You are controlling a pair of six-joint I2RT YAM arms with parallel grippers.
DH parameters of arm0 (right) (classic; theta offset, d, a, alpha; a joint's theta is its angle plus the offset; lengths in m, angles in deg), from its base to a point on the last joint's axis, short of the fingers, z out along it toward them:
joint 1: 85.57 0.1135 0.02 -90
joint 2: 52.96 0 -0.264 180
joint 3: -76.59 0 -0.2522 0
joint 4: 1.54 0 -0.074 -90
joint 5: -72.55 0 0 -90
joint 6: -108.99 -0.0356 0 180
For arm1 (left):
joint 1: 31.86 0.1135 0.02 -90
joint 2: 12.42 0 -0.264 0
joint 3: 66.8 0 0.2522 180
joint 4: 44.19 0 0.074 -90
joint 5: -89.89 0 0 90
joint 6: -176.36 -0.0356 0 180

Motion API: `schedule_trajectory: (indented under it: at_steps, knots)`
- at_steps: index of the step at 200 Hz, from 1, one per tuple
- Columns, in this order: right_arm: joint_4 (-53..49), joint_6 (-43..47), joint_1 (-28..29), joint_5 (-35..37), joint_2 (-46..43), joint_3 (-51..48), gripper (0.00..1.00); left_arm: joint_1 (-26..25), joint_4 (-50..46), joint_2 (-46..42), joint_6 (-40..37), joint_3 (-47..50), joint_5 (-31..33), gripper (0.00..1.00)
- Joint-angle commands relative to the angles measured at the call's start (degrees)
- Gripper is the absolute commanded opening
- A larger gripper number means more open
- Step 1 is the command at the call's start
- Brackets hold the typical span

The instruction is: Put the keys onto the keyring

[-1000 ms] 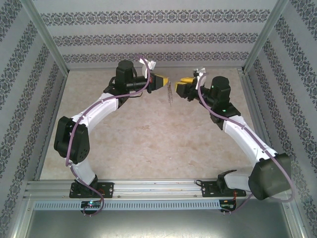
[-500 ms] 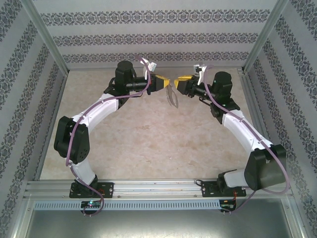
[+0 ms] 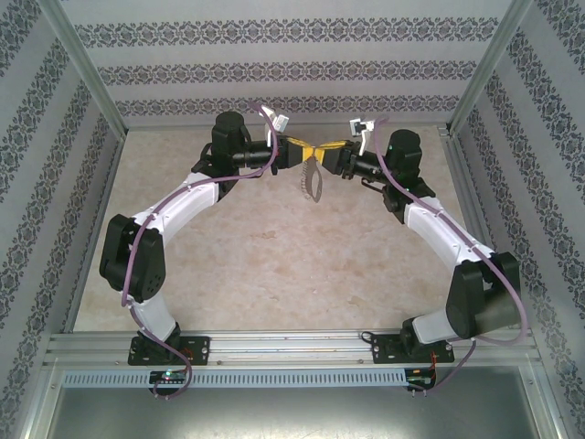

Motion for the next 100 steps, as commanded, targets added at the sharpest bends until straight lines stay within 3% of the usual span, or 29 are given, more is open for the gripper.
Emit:
schedule_trajectory:
  at_steps: [1,36,71,100]
  knots:
    - [3.22,-0.85,0.55,-1.71,1.10,2.59,0.32,-0.44,4.16,-0.84,0.81,-0.19,-1.40,0.00]
    - [4.24,-1.80,0.65,-2.14,2.32,3.30,0.21,-0.47,4.43,-0.79,1.24,-0.21,-1.56,0.00]
    - [4.69,-2.28,0.58,-2.06,2.99,4.06,0.00,-0.49,4.21,-0.38,1.72,-0.73,-2.25,0.00]
    - [4.38,-2.34,0.09,-3.04,3.66,5.20,0.00,-0.45,3.62,-0.25,1.81,-1.38,-2.65,0.00]
